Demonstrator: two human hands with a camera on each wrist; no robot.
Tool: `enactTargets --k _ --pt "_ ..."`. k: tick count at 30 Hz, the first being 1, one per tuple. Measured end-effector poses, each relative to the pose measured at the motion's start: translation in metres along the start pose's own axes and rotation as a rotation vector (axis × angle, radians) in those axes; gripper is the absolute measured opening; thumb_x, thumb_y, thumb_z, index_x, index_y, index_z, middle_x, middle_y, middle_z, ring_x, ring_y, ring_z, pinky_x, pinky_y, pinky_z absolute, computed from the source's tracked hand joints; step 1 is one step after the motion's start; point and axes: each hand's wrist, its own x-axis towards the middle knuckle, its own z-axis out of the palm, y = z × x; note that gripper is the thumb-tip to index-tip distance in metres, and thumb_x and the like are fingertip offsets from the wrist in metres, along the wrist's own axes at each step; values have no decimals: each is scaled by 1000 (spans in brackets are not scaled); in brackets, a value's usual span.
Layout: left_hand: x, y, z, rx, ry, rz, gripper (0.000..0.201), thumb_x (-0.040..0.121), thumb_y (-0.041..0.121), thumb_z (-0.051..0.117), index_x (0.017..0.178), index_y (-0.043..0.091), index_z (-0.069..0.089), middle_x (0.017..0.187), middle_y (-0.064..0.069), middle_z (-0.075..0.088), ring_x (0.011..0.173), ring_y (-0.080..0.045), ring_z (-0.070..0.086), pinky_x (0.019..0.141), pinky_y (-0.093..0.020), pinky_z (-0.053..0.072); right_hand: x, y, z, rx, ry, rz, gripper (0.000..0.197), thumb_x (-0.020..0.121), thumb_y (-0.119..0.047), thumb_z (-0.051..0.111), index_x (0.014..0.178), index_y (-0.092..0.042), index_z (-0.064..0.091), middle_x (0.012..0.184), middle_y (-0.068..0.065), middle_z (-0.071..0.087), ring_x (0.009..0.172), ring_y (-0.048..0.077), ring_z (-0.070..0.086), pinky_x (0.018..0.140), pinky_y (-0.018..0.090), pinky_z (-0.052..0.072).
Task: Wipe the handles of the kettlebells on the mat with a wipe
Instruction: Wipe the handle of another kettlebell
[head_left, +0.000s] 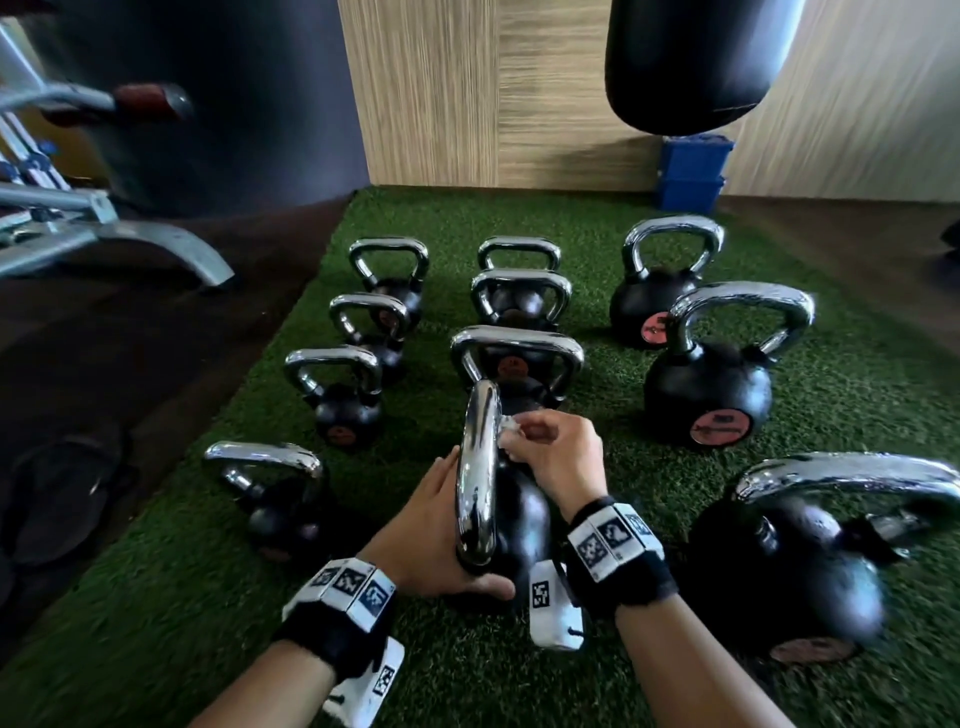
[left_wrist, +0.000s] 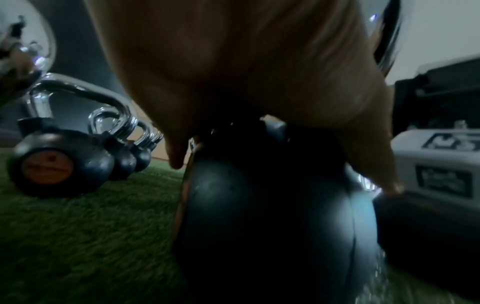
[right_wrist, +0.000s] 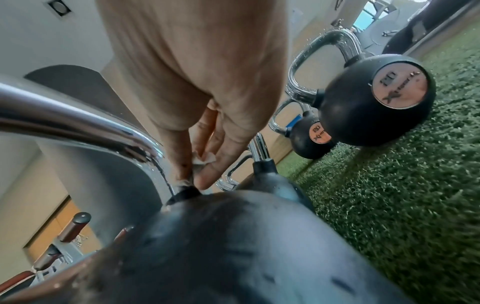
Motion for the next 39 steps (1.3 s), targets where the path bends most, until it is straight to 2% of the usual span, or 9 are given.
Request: enactTargets --k 3,8,13,18,23,27,32,36,39 --pt "-2 -5 4 -21 90 12 126 59 61 92 157 18 26 160 -3 33 152 -22 29 126 -41 24 -1 4 5 8 11 38 25 70 -22 91 93 -19 80 76 -9 76 74 3 73 82 34 62" --pt "-2 -8 6 48 52 14 130 62 71 85 161 17 20 165 1 26 155 -18 19 128 -36 16 2 -15 3 -39 51 -24 23 69 -20 90 90 -23 81 78 -10 77 75 0 71 80 20 57" --pt "1 -4 6 -240 42 -35 120 57 43 97 153 18 30 149 1 49 143 -19 45 119 -43 37 7 -38 2 -54 152 -206 28 81 -15 81 107 -24 78 95 -10 78 87 -3 71 88 15 54" --pt "-1 -7 6 -186 57 -35 130 56 56 94 158 20 24 158 7 36 151 -15 31 125 -41 28 1 -42 -6 -123 79 -282 28 85 -9 77 111 -18 79 102 -1 76 96 13 71 86 10 46" --pt "0 -9 9 -257 96 -92 130 47 53 97 155 28 28 154 11 39 146 -9 38 122 -40 35 -32 -46 -16 -95 104 -465 31 83 0 75 108 -16 79 91 -3 74 83 5 67 76 0 41" --pt "0 -13 12 -314 93 -79 132 49 48 100 156 28 25 155 10 40 147 -7 37 122 -40 35 -60 -42 -29 -22 10 -496 32 81 -6 80 107 -25 80 88 -10 73 81 3 67 75 12 50" --pt "0 -11 12 -300 107 -56 132 52 46 100 158 26 24 156 9 40 148 -8 35 124 -42 32 -51 -52 -41 167 -157 -258 28 77 -10 85 104 -19 81 96 -1 78 91 15 74 91 44 57" --pt "-1 -9 10 -236 104 -9 127 56 50 97 158 23 26 157 9 39 149 -10 34 124 -43 30 -70 -46 -44 210 -212 -216 28 74 -18 88 101 -25 82 96 -8 79 90 10 76 87 41 61" --pt "0 -6 8 -237 80 35 109 60 45 97 151 27 39 152 8 46 146 -14 39 122 -45 33 -88 -38 -47 239 -272 -194 27 72 -22 89 97 -25 81 92 -8 80 86 12 77 83 42 63"
